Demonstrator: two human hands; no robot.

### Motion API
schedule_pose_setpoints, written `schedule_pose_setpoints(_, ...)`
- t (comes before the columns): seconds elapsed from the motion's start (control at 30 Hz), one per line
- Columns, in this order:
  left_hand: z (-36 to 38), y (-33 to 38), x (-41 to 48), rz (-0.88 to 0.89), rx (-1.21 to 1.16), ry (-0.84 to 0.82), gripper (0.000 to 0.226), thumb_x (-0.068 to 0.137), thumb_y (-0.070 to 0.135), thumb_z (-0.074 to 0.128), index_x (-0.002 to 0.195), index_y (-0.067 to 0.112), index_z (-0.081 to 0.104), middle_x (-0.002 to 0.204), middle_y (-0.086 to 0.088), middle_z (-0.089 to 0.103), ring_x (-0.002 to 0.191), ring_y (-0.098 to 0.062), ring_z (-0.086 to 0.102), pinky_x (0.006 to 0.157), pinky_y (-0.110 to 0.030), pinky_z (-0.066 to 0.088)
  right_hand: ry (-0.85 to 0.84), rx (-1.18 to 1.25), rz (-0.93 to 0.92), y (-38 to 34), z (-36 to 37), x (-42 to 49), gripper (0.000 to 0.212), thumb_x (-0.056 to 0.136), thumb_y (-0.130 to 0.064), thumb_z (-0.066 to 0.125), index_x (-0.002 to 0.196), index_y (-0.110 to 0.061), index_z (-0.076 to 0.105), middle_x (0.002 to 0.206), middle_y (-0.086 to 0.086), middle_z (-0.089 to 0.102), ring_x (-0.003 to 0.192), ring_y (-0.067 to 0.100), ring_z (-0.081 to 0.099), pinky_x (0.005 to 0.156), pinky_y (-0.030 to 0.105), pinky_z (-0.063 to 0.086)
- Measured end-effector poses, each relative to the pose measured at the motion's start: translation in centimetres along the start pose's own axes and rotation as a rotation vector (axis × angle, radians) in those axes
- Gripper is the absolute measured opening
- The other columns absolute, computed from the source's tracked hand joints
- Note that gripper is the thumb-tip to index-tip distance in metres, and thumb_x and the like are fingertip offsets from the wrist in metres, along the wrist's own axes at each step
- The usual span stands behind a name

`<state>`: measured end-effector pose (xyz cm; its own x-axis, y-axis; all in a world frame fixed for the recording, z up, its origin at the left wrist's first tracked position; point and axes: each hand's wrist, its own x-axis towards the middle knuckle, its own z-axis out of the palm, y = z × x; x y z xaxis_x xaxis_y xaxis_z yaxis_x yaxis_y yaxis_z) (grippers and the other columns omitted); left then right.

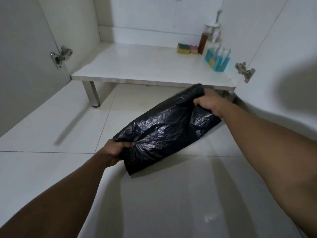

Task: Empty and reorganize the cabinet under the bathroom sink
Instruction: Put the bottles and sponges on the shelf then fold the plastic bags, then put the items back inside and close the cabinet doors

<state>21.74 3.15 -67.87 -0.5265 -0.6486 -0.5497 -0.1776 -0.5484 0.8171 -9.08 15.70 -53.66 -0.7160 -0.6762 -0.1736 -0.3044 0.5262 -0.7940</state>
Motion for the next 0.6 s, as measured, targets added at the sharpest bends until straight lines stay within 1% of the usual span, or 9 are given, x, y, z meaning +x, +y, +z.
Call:
schedule_pose_setpoints(0.07, -0.4, 0.7, 0.1, 0.032, -0.124, 0.020, 0.040, 0.075, -0.008, 0.073, 0.115, -0.004, 0.066, 0.108, -0.020, 0.072, 0.093, -0.037, 0.070, 0.070, -0.041, 0.058, 0.012, -0.062, -0.117, -4.2, 0.7, 1.4, 0.031, 0.075, -0.004, 0.067, 0.105, -0.012, 0.069, 0.095, 0.009, 0.068, 0.080, 0.020, 0.063, 0.070, 0.027, 0.049)
schedule_pose_setpoints(0.13, -1.0, 1.4, 0.6, 0.053, -0.240, 0.039, 0.041, 0.075, -0.008, 0.074, 0.115, -0.003, 0.066, 0.110, -0.019, 0.072, 0.098, -0.037, 0.070, 0.070, -0.042, 0.059, 0.016, -0.106, -0.229, -8.4, 2.0, 2.7, 0.030, 0.078, -0.003, 0.066, 0.107, -0.012, 0.067, 0.095, 0.006, 0.065, 0.083, 0.020, 0.060, 0.068, 0.024, 0.045)
schedule_pose_setpoints(0.2, -1.7, 2.2, 1.3, 0.065, -0.348, 0.059, 0.038, 0.076, -0.007, 0.073, 0.113, -0.003, 0.066, 0.108, -0.019, 0.072, 0.098, -0.037, 0.070, 0.071, -0.042, 0.060, 0.031, -0.137, -0.324, -12.4, 3.7, 4.2, 0.029, 0.078, 0.000, 0.065, 0.104, -0.012, 0.066, 0.092, 0.005, 0.064, 0.087, 0.021, 0.061, 0.067, 0.023, 0.045)
schedule_pose_setpoints(0.27, -2.3, 3.1, 2.1, 0.064, -0.459, 0.101, 0.034, 0.077, -0.008, 0.073, 0.109, -0.001, 0.065, 0.103, -0.019, 0.073, 0.094, -0.036, 0.071, 0.067, -0.042, 0.061, 0.034, -0.188, -0.398, -16.3, 5.9, 5.8, 0.027, 0.077, -0.001, 0.065, 0.101, -0.012, 0.065, 0.094, 0.006, 0.065, 0.088, 0.021, 0.062, 0.069, 0.023, 0.045)
schedule_pose_setpoints(0.33, -3.1, 4.3, 3.3, 0.045, -0.555, 0.143, 0.035, 0.076, -0.007, 0.074, 0.109, 0.000, 0.065, 0.103, -0.019, 0.073, 0.093, -0.036, 0.071, 0.066, -0.042, 0.060, 0.043, -0.270, -0.458, -20.2, 8.3, 7.2, 0.028, 0.077, -0.003, 0.064, 0.104, -0.010, 0.064, 0.097, 0.006, 0.065, 0.090, 0.021, 0.061, 0.072, 0.024, 0.044)
schedule_pose_setpoints(0.43, -4.5, 6.5, 4.5, 0.012, -0.664, 0.179, 0.045, 0.075, -0.003, 0.075, 0.118, 0.002, 0.063, 0.107, -0.020, 0.072, 0.096, -0.037, 0.070, 0.074, -0.046, 0.058, 0.078, -0.373, -0.543, -26.1, 11.6, 8.2, 0.027, 0.078, -0.005, 0.059, 0.105, -0.012, 0.063, 0.101, 0.006, 0.065, 0.093, 0.024, 0.060, 0.075, 0.025, 0.045)
schedule_pose_setpoints(0.5, -5.1, 8.7, 4.5, -0.013, -0.719, 0.196, 0.043, 0.076, -0.001, 0.073, 0.117, 0.002, 0.063, 0.109, -0.020, 0.071, 0.099, -0.038, 0.069, 0.077, -0.048, 0.058, 0.110, -0.437, -0.603, -29.9, 13.4, 8.4, 0.021, 0.079, -0.006, 0.057, 0.098, -0.015, 0.059, 0.100, 0.008, 0.064, 0.094, 0.028, 0.061, 0.077, 0.029, 0.048)
schedule_pose_setpoints(0.57, -5.5, 11.2, 4.0, -0.025, -0.767, 0.174, 0.047, 0.073, 0.003, 0.074, 0.119, 0.003, 0.063, 0.113, -0.020, 0.070, 0.102, -0.038, 0.068, 0.085, -0.053, 0.056, 0.136, -0.474, -0.634, -33.6, 14.6, 8.2, 0.021, 0.078, -0.006, 0.055, 0.094, -0.019, 0.055, 0.096, 0.005, 0.061, 0.095, 0.029, 0.061, 0.079, 0.032, 0.048)
schedule_pose_setpoints(0.6, -5.8, 12.5, 3.7, -0.029, -0.786, 0.148, 0.052, 0.071, 0.005, 0.074, 0.121, 0.003, 0.063, 0.115, -0.020, 0.070, 0.103, -0.039, 0.068, 0.089, -0.056, 0.054, 0.160, -0.499, -0.630, -35.5, 14.9, 8.0, 0.025, 0.078, -0.005, 0.054, 0.098, -0.020, 0.055, 0.098, 0.004, 0.060, 0.098, 0.029, 0.060, 0.084, 0.035, 0.047)
